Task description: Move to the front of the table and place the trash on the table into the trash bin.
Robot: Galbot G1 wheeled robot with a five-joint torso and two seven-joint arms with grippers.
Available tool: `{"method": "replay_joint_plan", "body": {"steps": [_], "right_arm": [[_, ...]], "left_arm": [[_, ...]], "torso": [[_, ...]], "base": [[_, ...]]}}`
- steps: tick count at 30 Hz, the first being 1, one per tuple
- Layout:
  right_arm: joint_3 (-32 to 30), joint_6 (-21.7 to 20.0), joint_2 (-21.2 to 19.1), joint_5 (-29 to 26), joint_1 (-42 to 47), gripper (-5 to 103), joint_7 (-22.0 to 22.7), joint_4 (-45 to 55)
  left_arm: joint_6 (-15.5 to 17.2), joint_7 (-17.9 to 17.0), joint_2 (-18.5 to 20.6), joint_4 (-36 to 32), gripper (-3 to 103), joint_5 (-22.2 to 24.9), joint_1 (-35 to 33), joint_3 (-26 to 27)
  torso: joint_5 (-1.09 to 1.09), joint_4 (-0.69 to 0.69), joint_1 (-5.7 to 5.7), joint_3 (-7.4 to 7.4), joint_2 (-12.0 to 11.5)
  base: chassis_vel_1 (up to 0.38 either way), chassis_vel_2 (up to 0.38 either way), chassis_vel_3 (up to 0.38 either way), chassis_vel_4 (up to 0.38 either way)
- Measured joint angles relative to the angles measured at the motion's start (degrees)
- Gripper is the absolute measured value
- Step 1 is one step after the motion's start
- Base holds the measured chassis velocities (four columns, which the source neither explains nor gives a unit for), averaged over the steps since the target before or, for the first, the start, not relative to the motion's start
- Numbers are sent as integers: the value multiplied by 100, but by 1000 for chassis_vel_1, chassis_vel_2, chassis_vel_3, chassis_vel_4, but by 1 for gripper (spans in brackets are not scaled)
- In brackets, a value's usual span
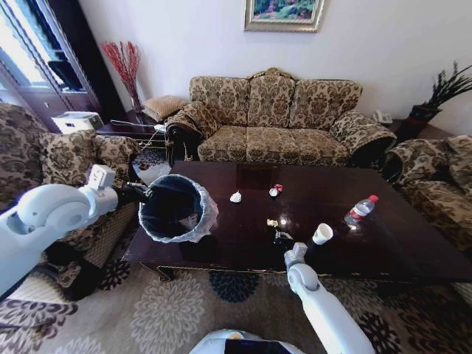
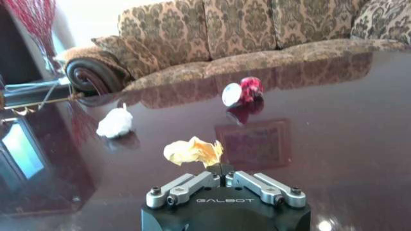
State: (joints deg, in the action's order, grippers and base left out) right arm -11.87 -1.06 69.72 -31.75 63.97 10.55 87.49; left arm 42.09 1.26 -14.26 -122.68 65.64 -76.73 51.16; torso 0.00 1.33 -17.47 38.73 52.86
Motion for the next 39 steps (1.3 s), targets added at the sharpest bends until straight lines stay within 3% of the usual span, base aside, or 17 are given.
{"method": "replay_joint_plan", "body": {"steps": [4,6,7,9,10,12,14,17,20,24,28,39], "right_arm": [[-5,138,-51,-106,79,-2,-87,372],[14,595,-94,-314,74,-2,-586,677],[14,595,-94,-314,74,-2,-586,677],[84,1011,-133,-701,-15,-1,-1316,1087],[84,1011,-133,-701,-15,-1,-1316,1087],[197,1078,-225,-1028,-96,0,-1861,1737],[232,1075,-265,-1113,-130,0,-1999,1976],[327,928,-463,-1609,-321,0,-2622,2798],[432,781,-603,-1926,-514,0,-2938,3197],[706,632,-706,-2194,-878,0,-3157,3559],[893,617,-608,-2009,-1080,0,-3225,3559],[483,862,-568,-1637,-459,0,-3270,3435]], "left_arm": [[-1,1,3,5,0,5,0,0],[-3,0,22,20,0,6,-3,-2],[-3,0,22,20,0,6,-3,-2],[-5,0,93,26,0,14,-26,-17],[-5,0,93,26,0,14,-26,-17],[-5,14,238,23,0,48,-74,-20],[-5,21,291,25,0,56,-86,-25],[-5,27,460,91,0,103,-94,-81],[-5,14,529,120,0,170,-88,-134],[-5,4,608,94,0,238,-93,-186],[-5,-31,584,30,0,262,-94,-252],[-2,-45,326,160,0,178,-94,-299]], "torso": [[0,0,0,0,0],[1,-1,0,0,0],[1,-1,0,0,0],[1,1,0,0,0],[1,1,0,0,0],[1,1,0,0,0],[1,1,0,0,0],[1,0,0,0,0],[1,0,0,0,0],[1,0,0,0,0],[0,1,0,0,0],[0,0,0,0,0]], "base": [[0,0,0,0],[0,0,0,0],[0,0,0,0],[0,0,0,0],[0,0,0,0],[0,0,0,0],[0,0,0,0],[0,0,0,0],[0,0,0,0],[0,0,0,0],[0,0,0,0],[0,0,0,0]]}}
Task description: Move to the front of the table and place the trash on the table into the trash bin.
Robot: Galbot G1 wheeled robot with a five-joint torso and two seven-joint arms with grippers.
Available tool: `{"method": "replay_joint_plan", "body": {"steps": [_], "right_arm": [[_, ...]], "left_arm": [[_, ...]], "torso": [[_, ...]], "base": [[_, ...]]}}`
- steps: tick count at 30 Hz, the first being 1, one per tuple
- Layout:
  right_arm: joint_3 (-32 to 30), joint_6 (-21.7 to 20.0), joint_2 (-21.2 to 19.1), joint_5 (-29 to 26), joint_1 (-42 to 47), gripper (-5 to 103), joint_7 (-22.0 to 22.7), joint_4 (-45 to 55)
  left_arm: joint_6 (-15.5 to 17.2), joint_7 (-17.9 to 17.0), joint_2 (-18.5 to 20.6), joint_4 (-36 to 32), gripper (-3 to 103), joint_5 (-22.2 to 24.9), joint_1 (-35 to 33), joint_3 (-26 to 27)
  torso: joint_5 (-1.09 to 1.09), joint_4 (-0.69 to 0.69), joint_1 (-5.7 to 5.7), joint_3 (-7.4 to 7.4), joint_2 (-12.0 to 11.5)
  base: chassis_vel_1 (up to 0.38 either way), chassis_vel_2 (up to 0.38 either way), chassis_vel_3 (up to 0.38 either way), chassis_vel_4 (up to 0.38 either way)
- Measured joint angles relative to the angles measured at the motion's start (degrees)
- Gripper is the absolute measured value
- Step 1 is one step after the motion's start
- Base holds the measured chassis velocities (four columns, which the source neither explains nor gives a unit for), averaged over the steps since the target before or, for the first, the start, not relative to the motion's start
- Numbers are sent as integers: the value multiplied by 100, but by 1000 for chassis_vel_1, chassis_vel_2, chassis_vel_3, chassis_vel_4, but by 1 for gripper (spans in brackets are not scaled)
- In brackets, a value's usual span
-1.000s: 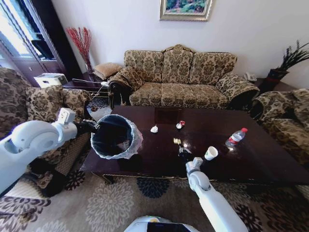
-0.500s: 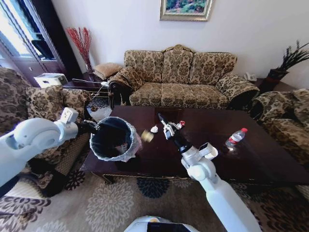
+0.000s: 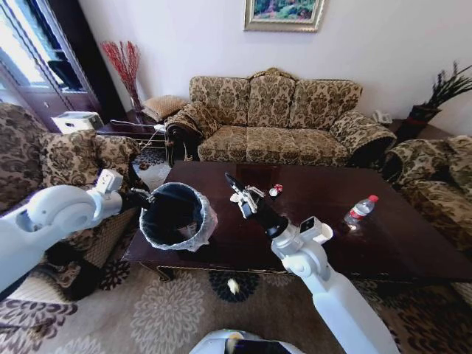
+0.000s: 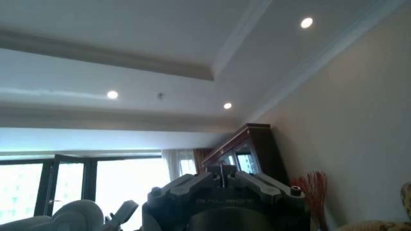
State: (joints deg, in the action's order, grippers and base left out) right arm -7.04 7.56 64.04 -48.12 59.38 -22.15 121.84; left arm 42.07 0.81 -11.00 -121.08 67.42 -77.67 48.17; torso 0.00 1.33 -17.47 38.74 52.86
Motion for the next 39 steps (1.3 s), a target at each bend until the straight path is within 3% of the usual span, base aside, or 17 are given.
{"method": "replay_joint_plan", "body": {"steps": [3,5,6,8,11,14,17,18,20,21,23,24,26,30,33,34,39], "right_arm": [[-131,-21,25,69,172,-3,271,66],[-235,-212,12,450,449,-1,997,215],[-235,-212,12,450,449,-1,997,215],[-382,-352,-22,701,743,5,1514,250],[-542,-398,-34,791,1035,8,1683,250],[-633,-379,22,867,1423,20,1911,256],[-633,-298,66,934,1535,26,2012,245],[-623,-248,98,1016,1587,36,2087,219],[-603,-192,118,1060,1595,36,2125,200],[-582,-165,141,1146,1594,47,2162,184],[-572,-155,158,1199,1590,47,2169,175],[-551,-143,186,1236,1586,58,2182,171],[-533,-141,213,1246,1596,58,2196,171],[-487,-98,249,1293,1724,80,2172,154],[-476,-65,265,1315,1787,85,2145,141],[-472,-34,286,1322,1822,95,2131,133],[-469,-11,304,1329,1855,100,2115,116]], "left_arm": [[1,0,-27,14,0,-16,0,29],[2,7,-55,20,0,-27,-2,61],[2,7,-55,20,0,-27,-2,61],[3,20,-87,23,0,-42,-3,73],[5,23,-129,24,0,-62,-2,74],[5,23,-192,12,0,-116,-12,66],[7,28,-203,-3,0,-128,-22,64],[7,29,-205,-18,0,-131,-29,64],[8,29,-205,-35,0,-131,-30,66],[7,32,-209,-58,0,-129,-30,73],[8,31,-222,-73,0,-129,-30,78],[8,31,-249,-96,0,-128,-38,82],[8,32,-278,-116,0,-129,-53,87],[8,29,-374,-170,0,-155,-107,104],[8,27,-395,-191,0,-162,-119,106],[8,26,-405,-203,0,-164,-120,106],[8,27,-424,-190,0,-164,-109,108]], "torso": [[1,1,0,0,0],[0,0,0,0,0],[0,0,0,0,0],[0,0,0,0,0],[0,0,0,0,0],[0,-1,0,0,0],[0,-1,0,0,0],[0,1,1,-1,0],[0,1,0,-1,0],[0,1,0,0,0],[0,1,0,0,0],[0,0,0,0,0],[0,0,0,0,0],[1,1,0,0,0],[1,1,0,0,0],[0,-1,-1,0,0],[1,-1,-3,1,-1]], "base": [[0,0,0,0],[0,0,0,0],[0,0,0,0],[0,0,0,0],[0,0,0,0],[0,0,0,0],[0,0,0,0],[0,0,0,0],[0,0,0,0],[0,0,0,0],[0,0,0,0],[0,0,0,0],[0,0,0,0],[0,0,0,0],[10,-20,-16,10],[45,-71,-72,41],[75,-98,-98,82]]}}
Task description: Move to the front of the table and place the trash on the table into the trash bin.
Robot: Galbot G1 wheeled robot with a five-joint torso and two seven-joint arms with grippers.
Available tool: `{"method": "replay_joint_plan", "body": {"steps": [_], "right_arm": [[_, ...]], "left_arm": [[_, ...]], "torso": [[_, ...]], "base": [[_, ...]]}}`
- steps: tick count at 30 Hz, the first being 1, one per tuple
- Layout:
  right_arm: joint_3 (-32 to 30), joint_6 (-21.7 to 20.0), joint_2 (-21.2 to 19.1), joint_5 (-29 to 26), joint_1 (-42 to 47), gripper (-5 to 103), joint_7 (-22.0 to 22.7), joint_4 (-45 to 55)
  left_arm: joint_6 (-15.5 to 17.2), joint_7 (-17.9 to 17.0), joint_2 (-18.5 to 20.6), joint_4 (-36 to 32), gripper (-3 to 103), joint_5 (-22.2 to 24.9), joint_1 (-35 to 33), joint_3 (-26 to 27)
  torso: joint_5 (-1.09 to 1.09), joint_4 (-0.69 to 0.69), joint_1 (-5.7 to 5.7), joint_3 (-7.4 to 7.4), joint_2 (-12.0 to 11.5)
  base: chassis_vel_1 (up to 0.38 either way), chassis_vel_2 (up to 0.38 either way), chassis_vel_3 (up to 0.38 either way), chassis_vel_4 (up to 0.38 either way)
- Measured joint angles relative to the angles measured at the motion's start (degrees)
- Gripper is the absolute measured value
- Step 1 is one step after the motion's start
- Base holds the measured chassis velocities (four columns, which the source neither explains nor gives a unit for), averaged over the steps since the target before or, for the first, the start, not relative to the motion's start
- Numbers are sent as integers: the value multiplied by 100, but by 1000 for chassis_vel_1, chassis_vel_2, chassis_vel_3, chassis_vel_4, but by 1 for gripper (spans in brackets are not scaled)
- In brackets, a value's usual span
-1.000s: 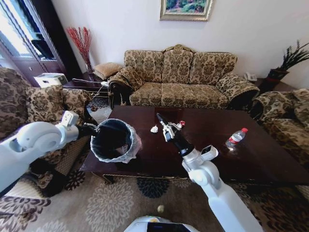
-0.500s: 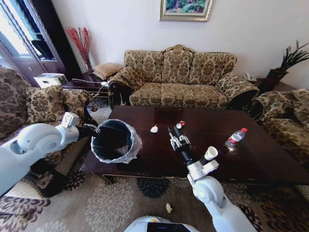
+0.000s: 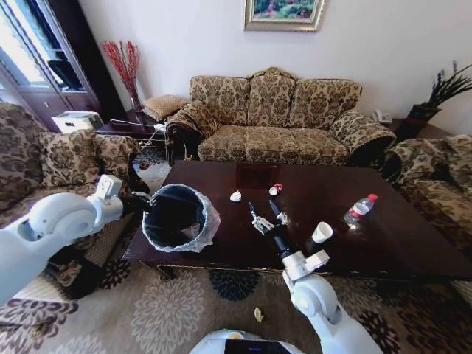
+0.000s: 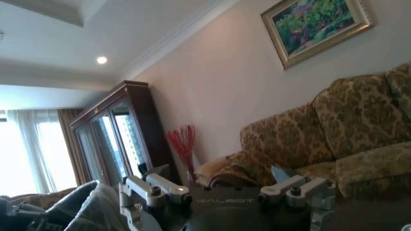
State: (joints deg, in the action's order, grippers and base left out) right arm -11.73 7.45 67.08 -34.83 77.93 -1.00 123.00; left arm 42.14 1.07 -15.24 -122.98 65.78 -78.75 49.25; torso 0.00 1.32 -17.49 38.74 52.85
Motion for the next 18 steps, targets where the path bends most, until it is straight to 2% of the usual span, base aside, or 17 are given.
{"method": "replay_joint_plan", "body": {"steps": [7,14,18], "right_arm": [[3,13,36,46,18,100,-13,-58],[2,106,63,140,180,100,-61,-146],[-4,157,90,267,324,100,104,-239]], "left_arm": [[0,4,-67,196,0,102,60,185],[0,10,-38,240,0,141,94,198],[0,-9,-101,223,0,144,97,169]], "torso": [[0,3,3,-1,1],[-2,3,4,-1,1],[-1,1,4,-1,1]], "base": [[206,-185,-208,206],[294,-282,-284,293],[328,-338,-317,330]]}}
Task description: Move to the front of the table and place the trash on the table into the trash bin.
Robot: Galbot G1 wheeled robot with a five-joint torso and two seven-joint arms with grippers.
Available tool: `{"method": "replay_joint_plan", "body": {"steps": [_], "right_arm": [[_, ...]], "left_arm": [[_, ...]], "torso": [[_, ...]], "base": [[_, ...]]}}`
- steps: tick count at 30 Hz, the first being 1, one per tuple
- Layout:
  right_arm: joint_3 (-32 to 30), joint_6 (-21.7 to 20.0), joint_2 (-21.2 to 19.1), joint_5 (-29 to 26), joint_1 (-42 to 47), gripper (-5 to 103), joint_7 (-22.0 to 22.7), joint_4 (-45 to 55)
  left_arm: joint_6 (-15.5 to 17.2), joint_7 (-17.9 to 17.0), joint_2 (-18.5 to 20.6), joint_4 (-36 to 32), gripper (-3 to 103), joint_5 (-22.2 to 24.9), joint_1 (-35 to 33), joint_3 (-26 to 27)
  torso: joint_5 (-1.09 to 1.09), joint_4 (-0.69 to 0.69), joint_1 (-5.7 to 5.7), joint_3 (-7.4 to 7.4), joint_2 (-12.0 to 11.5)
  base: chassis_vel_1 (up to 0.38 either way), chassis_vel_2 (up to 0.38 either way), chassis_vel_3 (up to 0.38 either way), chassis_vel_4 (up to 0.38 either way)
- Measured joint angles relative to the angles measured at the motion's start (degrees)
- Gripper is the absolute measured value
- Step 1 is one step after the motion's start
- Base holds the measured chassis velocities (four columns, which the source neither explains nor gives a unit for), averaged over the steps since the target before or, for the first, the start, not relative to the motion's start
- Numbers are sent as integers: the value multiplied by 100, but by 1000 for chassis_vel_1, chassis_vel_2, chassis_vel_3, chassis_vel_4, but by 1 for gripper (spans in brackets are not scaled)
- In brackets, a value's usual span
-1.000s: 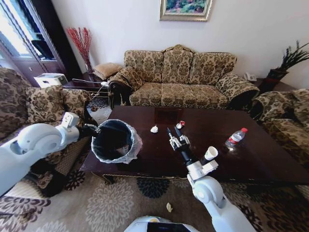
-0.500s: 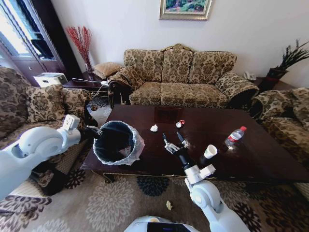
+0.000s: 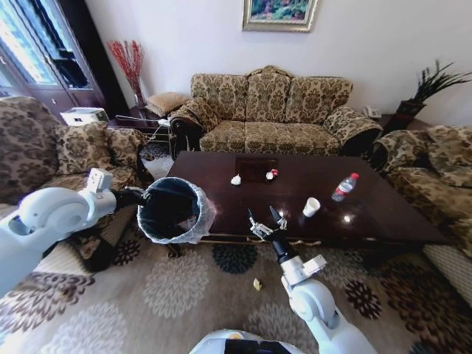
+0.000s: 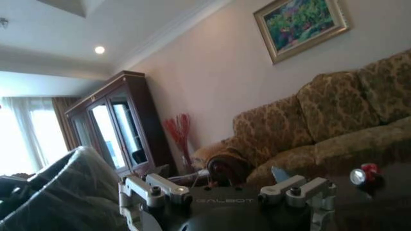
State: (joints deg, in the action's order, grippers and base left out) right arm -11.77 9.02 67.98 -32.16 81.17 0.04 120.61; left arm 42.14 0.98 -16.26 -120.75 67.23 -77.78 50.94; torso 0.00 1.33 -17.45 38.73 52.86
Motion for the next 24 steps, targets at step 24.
{"method": "replay_joint_plan", "body": {"steps": [24], "right_arm": [[-419,-110,5,82,1082,100,361,-1429]], "left_arm": [[-170,-323,-712,-371,0,-325,-279,47]], "torso": [[-1,5,4,-2,1]], "base": [[49,-58,-44,54]]}}
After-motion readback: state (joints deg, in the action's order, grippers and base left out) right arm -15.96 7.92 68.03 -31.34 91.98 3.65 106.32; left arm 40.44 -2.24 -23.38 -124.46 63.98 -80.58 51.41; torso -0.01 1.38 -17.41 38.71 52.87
